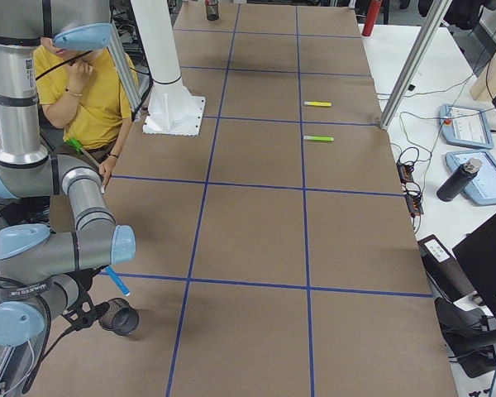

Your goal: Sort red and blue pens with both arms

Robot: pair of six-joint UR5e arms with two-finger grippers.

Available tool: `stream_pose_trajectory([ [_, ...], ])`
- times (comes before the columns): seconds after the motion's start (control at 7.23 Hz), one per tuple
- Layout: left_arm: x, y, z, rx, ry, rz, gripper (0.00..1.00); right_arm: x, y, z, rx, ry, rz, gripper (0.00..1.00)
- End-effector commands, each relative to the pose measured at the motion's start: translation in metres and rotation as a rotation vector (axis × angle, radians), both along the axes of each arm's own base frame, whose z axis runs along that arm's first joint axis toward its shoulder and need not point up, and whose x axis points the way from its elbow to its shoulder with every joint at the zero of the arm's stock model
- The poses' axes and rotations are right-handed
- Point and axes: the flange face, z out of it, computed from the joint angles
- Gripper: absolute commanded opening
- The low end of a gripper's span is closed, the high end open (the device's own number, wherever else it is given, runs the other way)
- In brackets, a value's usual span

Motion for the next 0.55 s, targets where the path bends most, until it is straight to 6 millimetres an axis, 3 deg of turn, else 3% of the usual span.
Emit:
stream_pose_trajectory([
  [0.0,0.0,0.0,-0.007,0.014,0.001,0.0,1.0,0.007,0.016,0.015,0.028,0.1,-0.052,0.0],
  [0.41,0.003,0.0,-0.011,0.013,0.044,0.003,1.0,0.006,0.02,0.038,0.04,0.139,-0.087,0.0],
])
